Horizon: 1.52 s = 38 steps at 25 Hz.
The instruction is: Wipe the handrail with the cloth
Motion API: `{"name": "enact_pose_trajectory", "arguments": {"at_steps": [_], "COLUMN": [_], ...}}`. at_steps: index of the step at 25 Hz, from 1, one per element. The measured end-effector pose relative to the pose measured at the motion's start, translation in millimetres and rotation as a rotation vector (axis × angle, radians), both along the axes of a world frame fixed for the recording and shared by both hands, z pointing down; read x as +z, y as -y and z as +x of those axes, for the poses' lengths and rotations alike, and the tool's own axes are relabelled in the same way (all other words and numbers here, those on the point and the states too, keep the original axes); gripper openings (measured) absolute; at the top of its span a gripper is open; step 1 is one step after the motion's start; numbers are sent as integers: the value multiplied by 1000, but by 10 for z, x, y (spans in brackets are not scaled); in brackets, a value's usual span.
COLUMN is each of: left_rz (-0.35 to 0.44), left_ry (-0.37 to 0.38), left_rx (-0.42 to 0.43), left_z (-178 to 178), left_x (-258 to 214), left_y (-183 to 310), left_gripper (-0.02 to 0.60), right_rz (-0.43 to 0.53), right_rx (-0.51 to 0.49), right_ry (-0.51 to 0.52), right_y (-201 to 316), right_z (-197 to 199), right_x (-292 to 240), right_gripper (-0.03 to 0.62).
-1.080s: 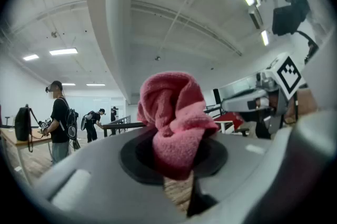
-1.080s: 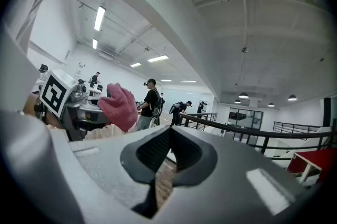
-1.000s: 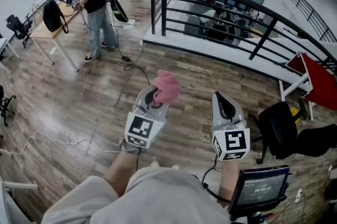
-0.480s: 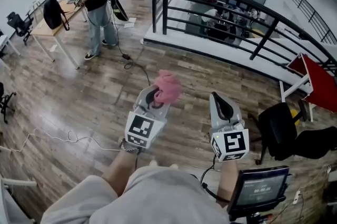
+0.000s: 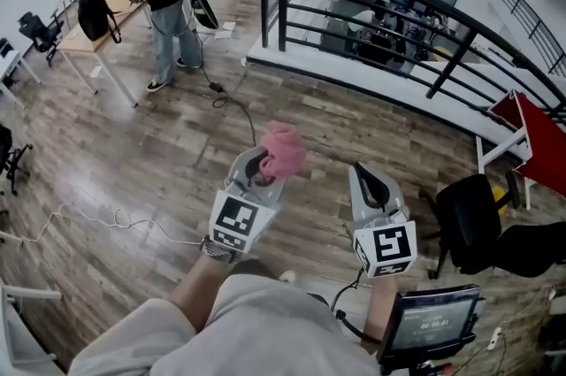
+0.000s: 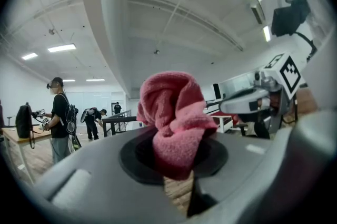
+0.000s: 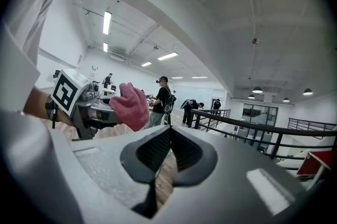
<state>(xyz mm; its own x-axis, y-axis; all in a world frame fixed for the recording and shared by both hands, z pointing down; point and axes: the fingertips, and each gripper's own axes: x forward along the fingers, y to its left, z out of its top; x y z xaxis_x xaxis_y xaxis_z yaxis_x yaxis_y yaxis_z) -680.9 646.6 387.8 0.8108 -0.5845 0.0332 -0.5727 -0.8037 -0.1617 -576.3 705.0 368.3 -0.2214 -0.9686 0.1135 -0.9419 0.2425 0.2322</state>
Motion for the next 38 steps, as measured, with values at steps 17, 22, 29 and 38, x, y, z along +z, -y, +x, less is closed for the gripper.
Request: {"name": "enact_pose_trajectory", "arguments": {"at_steps": [17, 22, 29, 38], "left_rz": [-16, -29, -16, -24], "left_ry": [-6, -23, -28, -28], "left_rx": [-18, -8, -2, -15], "left_z": [419, 578, 726, 798], "left_x": [112, 92, -36, -5], "left_y": [662, 1144, 1837, 2512], "left_gripper": [95, 95, 95, 95], "right_rz": [-21, -25, -22, -29], "right_rx": [51, 92, 91, 60], "right_ry": [80, 97, 107, 117], "right_y": [658, 1111, 1804, 2517], "right_z": [649, 858, 950, 980], "right_x": [56, 22, -73, -45], "right_gripper": [2, 2, 2, 2]}}
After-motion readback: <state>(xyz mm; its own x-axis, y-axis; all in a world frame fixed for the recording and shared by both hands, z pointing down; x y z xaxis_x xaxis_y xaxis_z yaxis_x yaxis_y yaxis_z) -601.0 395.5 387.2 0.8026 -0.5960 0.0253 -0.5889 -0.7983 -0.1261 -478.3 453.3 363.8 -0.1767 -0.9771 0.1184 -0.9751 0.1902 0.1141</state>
